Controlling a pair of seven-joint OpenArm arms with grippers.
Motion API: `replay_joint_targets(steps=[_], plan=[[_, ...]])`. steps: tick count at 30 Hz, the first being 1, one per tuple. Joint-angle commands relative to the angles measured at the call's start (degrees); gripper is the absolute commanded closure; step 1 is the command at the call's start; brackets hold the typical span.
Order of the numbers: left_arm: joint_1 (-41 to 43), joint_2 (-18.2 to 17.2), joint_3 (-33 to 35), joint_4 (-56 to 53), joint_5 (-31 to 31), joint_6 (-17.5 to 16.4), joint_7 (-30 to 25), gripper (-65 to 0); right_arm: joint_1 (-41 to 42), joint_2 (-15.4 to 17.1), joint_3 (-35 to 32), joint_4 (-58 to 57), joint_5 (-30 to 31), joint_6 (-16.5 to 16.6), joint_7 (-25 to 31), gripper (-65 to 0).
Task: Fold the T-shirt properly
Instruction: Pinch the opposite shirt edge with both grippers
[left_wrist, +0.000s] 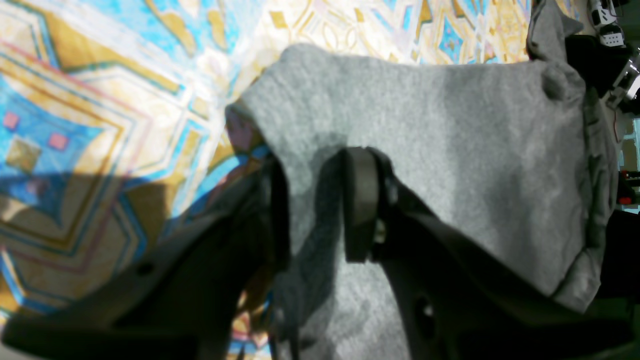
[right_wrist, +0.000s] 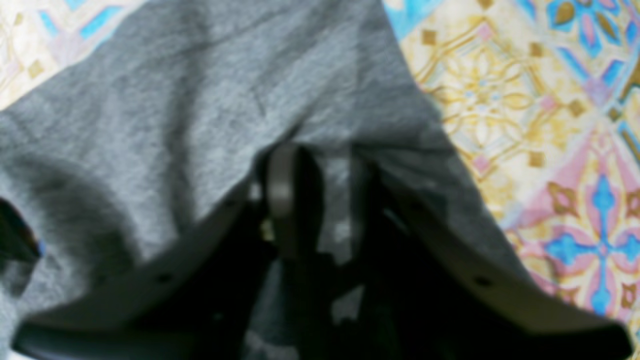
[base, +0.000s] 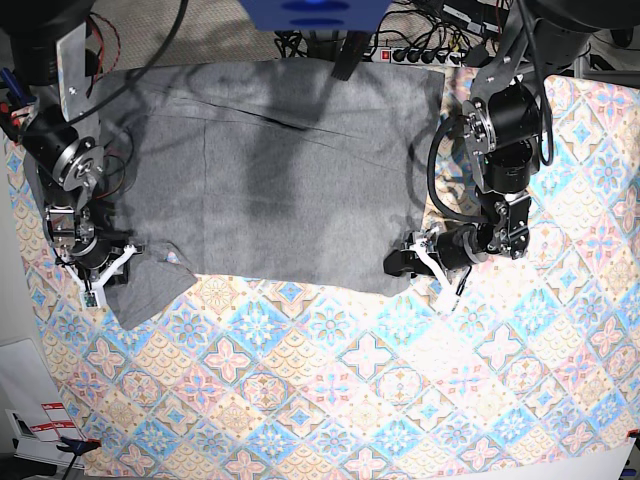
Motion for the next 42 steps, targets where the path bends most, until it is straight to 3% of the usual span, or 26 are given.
replay_joint_targets(steps=[1, 3, 7, 12, 15, 26, 30, 37, 42], plan=[[0.6, -1.0, 0.4, -0.3, 5.9, 3.9, 4.9, -18.5, 0.7, 0.1, 0.0, -0.1, -1.2, 0.3, -2.4, -12.0], [0.3, -0.8, 0.4, -0.3, 5.7, 3.9, 4.8, -17.4, 0.7, 0.7, 0.0, -0.1, -1.2, 0.3, -2.4, -9.8], [-0.3, 1.0, 0.4, -0.3, 5.5, 3.9, 4.4, -9.0, 0.5, 1.3, 0.0, -0.1, -1.2, 0.3, -2.4, -7.5], [-1.7, 2.8, 0.4, -0.3, 5.7, 3.9, 4.8, -8.2, -0.2, 1.4, 0.0, 0.1, -1.2, 0.3, -2.4, -6.3], [-2.2, 2.8, 0.4, -0.3, 5.6, 3.9, 4.8, -4.5, -0.2, 1.4, 1.0, 0.1, -1.2, 0.3, -2.4, -5.5], [-2.4, 2.8, 0.4, -0.3, 5.5, 3.9, 4.9, -3.7, -0.2, 1.8, 3.1, 0.1, -1.4, 0.3, -2.4, -4.2], [-2.4, 2.8, 0.1, -0.1, 5.4, 3.9, 4.7, -0.3, -0.2, 1.7, 3.1, 0.1, -1.4, 0.3, -2.4, -4.2], [1.8, 2.9, 0.5, 14.2, 5.6, 3.9, 5.1, 0.0, -0.2, 1.7, 3.1, 0.1, -1.3, 0.3, -2.3, -4.2], [4.7, 4.2, 0.5, 26.6, 5.4, 3.9, 9.8, 0.0, -0.2, 1.4, 3.1, 2.5, -1.2, 0.3, -2.3, -4.2]])
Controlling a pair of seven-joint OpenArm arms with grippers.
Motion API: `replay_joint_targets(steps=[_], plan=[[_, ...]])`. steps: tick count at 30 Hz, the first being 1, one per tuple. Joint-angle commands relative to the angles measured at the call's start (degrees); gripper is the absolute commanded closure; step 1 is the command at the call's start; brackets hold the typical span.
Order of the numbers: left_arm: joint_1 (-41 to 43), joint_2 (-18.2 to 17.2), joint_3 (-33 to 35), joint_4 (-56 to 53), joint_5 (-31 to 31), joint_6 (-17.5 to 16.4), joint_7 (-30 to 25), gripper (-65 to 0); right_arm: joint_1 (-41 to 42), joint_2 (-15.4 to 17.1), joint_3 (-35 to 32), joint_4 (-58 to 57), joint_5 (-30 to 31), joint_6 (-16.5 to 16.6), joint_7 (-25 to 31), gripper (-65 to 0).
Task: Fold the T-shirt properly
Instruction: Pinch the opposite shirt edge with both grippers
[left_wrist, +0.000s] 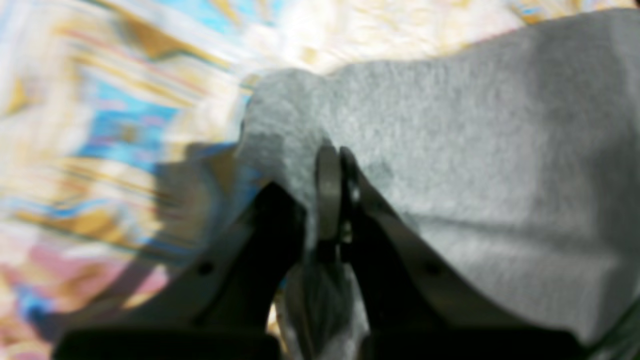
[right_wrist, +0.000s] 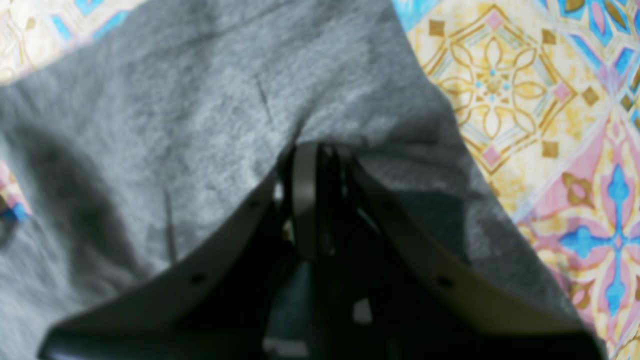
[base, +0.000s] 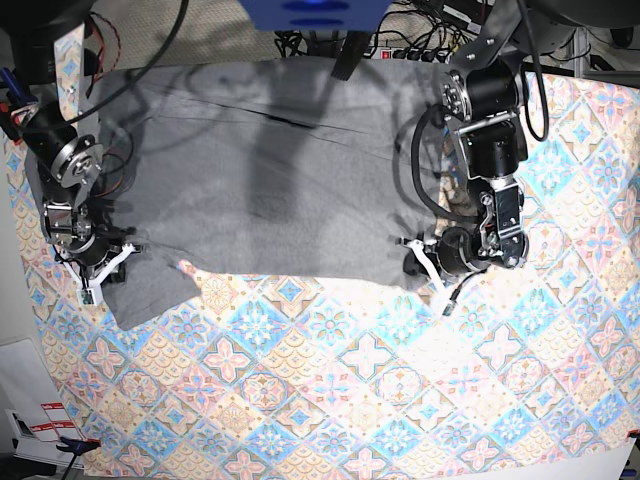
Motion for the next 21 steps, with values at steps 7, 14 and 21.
replay_joint_targets(steps=[7, 14, 21], plan=[[1.7, 0.8, -0.4, 12.2, -0.6, 0.0, 1.8, 0.0, 0.7, 0.8, -0.1, 2.0, -1.0, -0.6, -1.7, -4.2], [2.8, -0.1, -7.4, 15.4, -0.4, 0.0, 1.6, 0.0, 0.7, 0.8, 0.0, 2.2, -0.9, -0.6, -1.7, -4.2], [0.7, -4.0, -10.2, 15.2, -0.2, 0.0, 1.8, 0.0, 2.7, -3.8, -0.1, 6.4, -1.0, -0.6, -7.7, -4.2]])
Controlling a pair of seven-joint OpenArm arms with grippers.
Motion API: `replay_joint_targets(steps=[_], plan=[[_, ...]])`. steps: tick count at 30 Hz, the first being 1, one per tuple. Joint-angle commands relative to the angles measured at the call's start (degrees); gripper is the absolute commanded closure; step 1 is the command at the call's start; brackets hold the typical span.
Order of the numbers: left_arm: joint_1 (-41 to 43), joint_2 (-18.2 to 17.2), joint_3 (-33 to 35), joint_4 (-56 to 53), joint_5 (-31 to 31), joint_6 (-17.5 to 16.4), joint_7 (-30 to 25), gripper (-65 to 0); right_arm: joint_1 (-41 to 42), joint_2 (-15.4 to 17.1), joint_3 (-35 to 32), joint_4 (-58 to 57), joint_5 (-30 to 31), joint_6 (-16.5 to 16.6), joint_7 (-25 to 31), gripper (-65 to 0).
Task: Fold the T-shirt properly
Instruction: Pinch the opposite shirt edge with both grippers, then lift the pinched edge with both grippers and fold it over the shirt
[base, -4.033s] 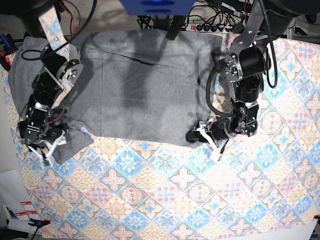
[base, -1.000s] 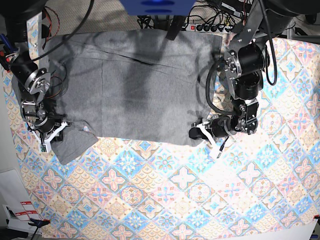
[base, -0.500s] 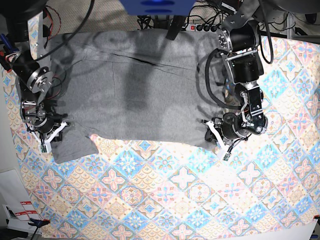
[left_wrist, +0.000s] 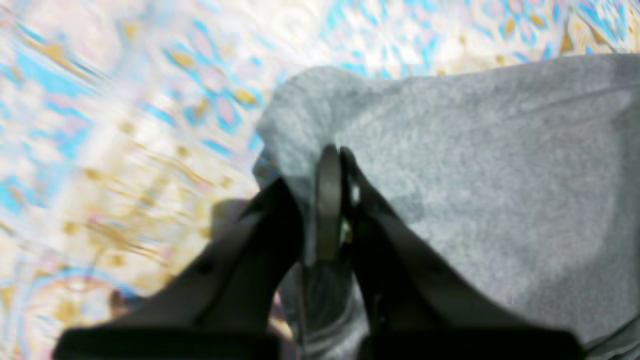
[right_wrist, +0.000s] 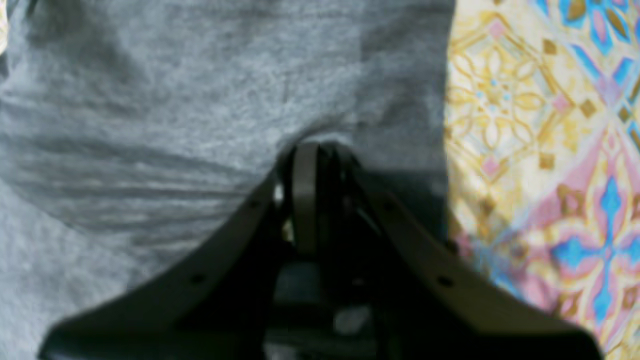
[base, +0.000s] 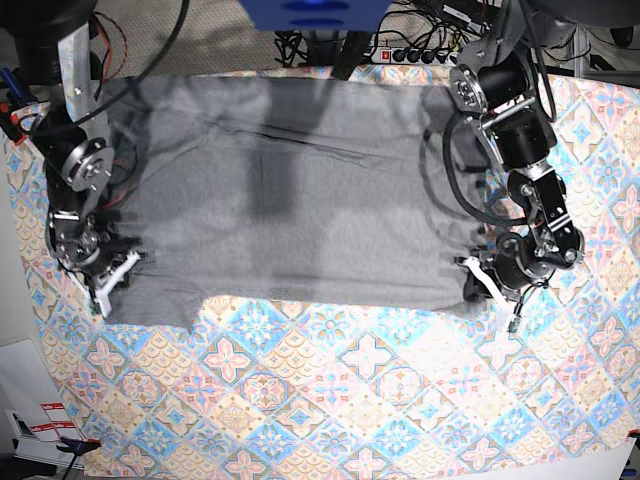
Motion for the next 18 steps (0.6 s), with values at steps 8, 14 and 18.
replay_joint_targets(steps=[8, 14, 18], plan=[[0.4, -1.0, -0.2, 1.1, 0.1, 0.9, -1.0, 0.0, -5.6, -7.9, -0.4, 24.3, 0.1, -0.1, -8.8, -4.2], [0.8, -2.1, -0.2, 1.3, 0.1, 0.9, -1.3, 0.0, -15.2, -10.9, -0.4, 42.6, 0.1, 4.1, -13.3, -4.2], [0.9, -2.2, -0.2, 1.3, 0.1, 0.9, -1.3, 0.0, -16.4, -12.8, -0.1, 49.0, 0.4, 7.8, -14.0, -4.2]])
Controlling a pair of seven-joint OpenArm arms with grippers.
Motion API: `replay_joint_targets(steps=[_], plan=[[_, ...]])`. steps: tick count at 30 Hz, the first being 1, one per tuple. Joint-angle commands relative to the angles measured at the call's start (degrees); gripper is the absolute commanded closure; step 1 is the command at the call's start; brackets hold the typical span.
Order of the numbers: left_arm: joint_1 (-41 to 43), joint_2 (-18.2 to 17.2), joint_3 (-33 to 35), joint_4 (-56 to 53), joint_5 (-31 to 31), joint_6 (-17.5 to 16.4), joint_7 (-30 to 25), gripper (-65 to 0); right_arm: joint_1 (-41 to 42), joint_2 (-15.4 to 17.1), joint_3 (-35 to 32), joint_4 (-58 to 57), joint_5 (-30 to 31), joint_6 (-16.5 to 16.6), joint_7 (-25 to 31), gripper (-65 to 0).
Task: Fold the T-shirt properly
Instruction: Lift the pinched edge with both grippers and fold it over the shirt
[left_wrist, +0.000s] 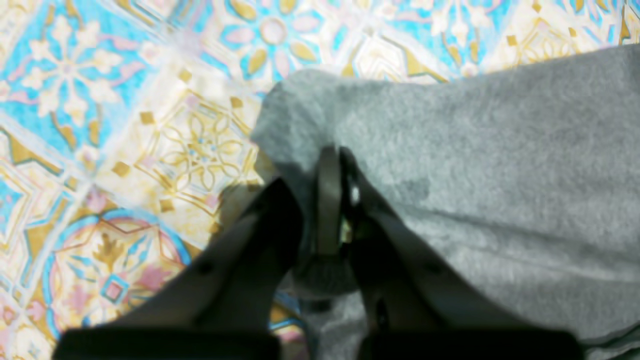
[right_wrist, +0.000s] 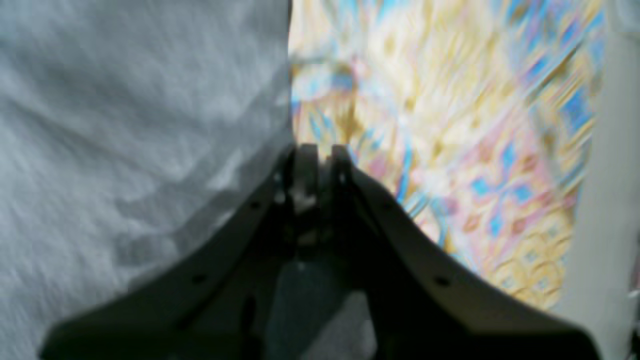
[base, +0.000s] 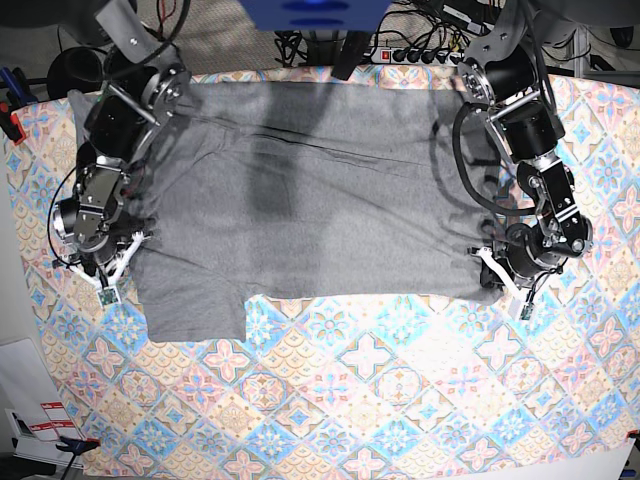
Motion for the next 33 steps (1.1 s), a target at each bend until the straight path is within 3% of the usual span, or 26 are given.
replay_joint_targets(steps=[1, 6, 8, 14, 19, 24, 26, 33], plan=[[-1.2, -0.5, 0.0, 1.1, -1.0, 0.1, -1.0, 0.0, 1.5, 1.2, 0.1, 1.9, 0.3, -0.5, 0.8, -4.2], [-1.2, -0.2, 0.0, 1.1, -1.0, 0.1, -0.8, 0.0, 1.7, 1.0, -0.4, 2.0, 0.0, -0.5, 0.8, -4.6], [-1.2, -0.1, 0.0, 1.1, -1.0, 0.1, -0.6, 0.0, 2.0, 1.0, -1.1, 1.9, -0.1, -0.5, 0.8, -7.6], [-1.1, -0.2, 0.0, 1.1, -1.0, 0.1, -0.5, 0.0, 2.8, 1.2, -9.8, 0.8, 0.1, -0.5, -2.6, -33.5], [-0.4, -0.1, 0.0, 1.1, -1.0, 0.1, -0.7, 0.0, 6.2, 1.2, -7.9, -3.2, 0.4, -0.5, 1.3, -45.8], [-0.3, -0.1, 0.0, 1.1, -1.0, 0.1, -0.7, 0.0, 15.7, 3.7, -4.8, -20.7, 0.3, -0.5, 2.0, -47.6], [-0.3, -0.3, 0.0, 1.1, -1.0, 0.1, -0.8, 0.0, 18.3, 4.7, -3.7, -26.0, 0.3, -0.5, 5.2, -47.6], [-0.3, -0.4, 0.0, 1.1, -1.0, 0.1, -0.7, 0.0, 19.8, 5.3, -3.5, -29.2, 0.3, -0.5, 7.8, -47.7]])
